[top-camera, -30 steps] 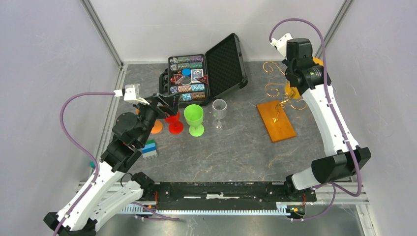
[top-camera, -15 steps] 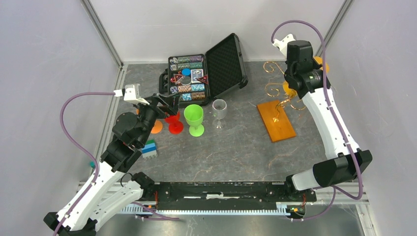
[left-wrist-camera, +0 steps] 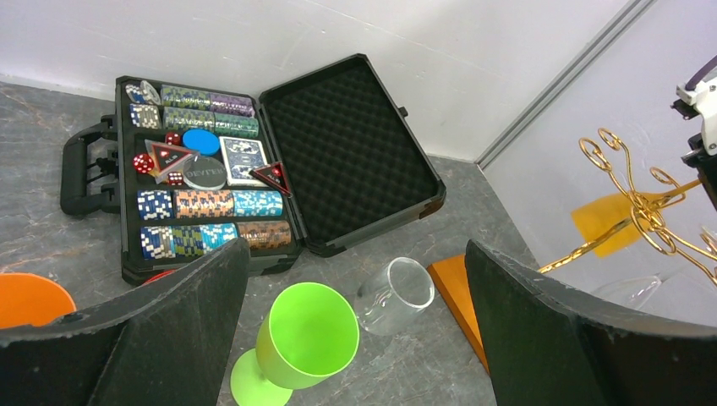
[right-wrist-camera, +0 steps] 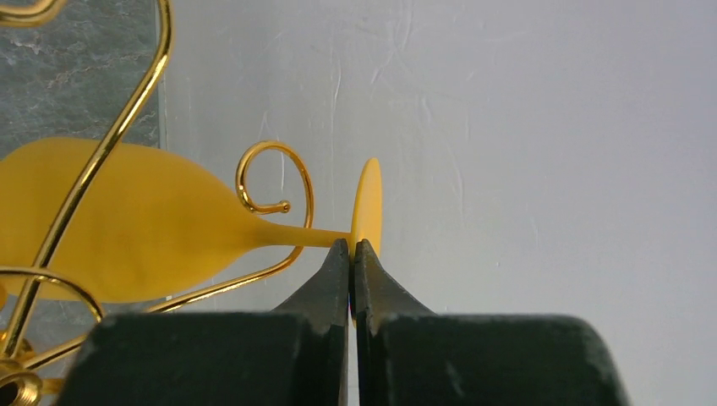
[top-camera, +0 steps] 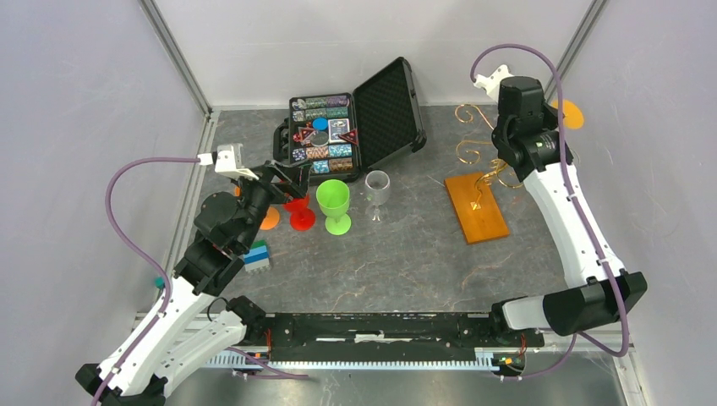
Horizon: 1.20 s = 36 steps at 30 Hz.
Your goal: Take the wine glass off the wine glass rack
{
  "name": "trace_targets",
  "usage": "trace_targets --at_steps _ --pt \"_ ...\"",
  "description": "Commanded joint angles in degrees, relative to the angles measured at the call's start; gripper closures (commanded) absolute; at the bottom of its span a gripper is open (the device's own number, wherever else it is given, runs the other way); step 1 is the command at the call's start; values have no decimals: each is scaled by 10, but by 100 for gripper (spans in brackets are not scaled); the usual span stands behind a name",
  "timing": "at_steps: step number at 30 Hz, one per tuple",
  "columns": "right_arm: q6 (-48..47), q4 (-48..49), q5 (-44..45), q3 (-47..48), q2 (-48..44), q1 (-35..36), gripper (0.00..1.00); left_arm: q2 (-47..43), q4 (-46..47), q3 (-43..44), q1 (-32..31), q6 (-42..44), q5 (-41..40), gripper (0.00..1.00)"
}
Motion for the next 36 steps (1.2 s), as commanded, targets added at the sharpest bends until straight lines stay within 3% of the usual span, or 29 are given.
trace_targets --at_steps 1,9,18,29,36 --pt "0 -24 -20 13 -19 14 100 0 30 3 -1 13 7 0" --pt "3 -67 -57 30 -17 52 100 5 33 2 0 12 9 0" --pt "-19 -8 -11 33 15 61 100 4 33 3 0 15 6 0" --pt "-31 -10 1 -2 -14 71 100 10 32 5 0 15 5 0" --pt "-60 59 6 -26 -13 73 100 12 34 6 0 12 10 0"
